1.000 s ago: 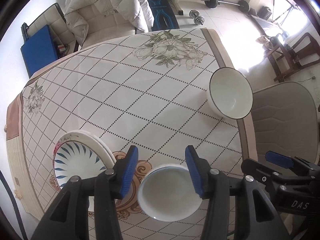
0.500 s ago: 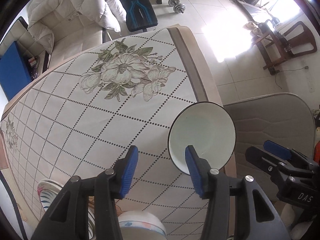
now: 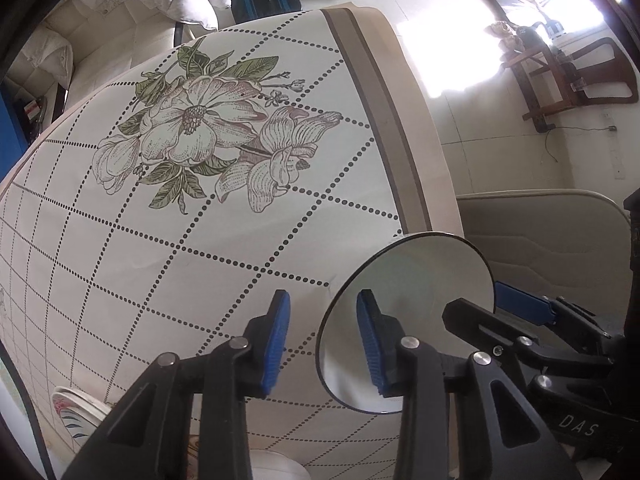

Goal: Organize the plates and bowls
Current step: 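Grasp the rim of the black-rimmed white bowl with both grippers, then carry the black-rimmed white bowl and lower it onto the polka-dot bowl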

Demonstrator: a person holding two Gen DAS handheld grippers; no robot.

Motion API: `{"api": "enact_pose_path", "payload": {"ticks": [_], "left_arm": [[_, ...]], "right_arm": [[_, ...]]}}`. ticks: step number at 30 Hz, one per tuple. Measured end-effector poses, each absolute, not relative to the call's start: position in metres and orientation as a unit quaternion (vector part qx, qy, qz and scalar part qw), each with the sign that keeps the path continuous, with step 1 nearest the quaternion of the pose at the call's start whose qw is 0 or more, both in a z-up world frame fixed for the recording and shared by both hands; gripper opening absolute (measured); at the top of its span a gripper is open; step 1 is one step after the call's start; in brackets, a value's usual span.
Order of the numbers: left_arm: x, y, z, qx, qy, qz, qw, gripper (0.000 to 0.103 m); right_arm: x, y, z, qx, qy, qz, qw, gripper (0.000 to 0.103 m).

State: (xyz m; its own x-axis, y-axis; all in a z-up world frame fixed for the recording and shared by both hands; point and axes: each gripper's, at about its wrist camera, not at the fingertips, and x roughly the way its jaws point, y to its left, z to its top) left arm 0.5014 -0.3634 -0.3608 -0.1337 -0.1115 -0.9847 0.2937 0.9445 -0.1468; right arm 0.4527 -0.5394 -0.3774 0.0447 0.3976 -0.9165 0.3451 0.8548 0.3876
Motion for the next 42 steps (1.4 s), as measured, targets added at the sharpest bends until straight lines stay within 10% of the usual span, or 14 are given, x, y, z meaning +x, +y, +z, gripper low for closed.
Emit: {"api": "enact_pose_path", "payload": {"ticks": [9, 42], "left_arm": [[0.499, -0.371, -0.365, 0.068, 0.735, -0.155, 0.657, 0.009], [0.454, -0.289, -0.283, 0.064, 0.708, -0.140, 0.689, 0.009]], "right_arm": [[0.456, -0.528, -0.396, 0.254, 0.716, -0.006, 0.651, 0.011], [0.419, -0.461, -0.315, 0.247, 0.711, 0.029, 0.658, 0.011]]}}
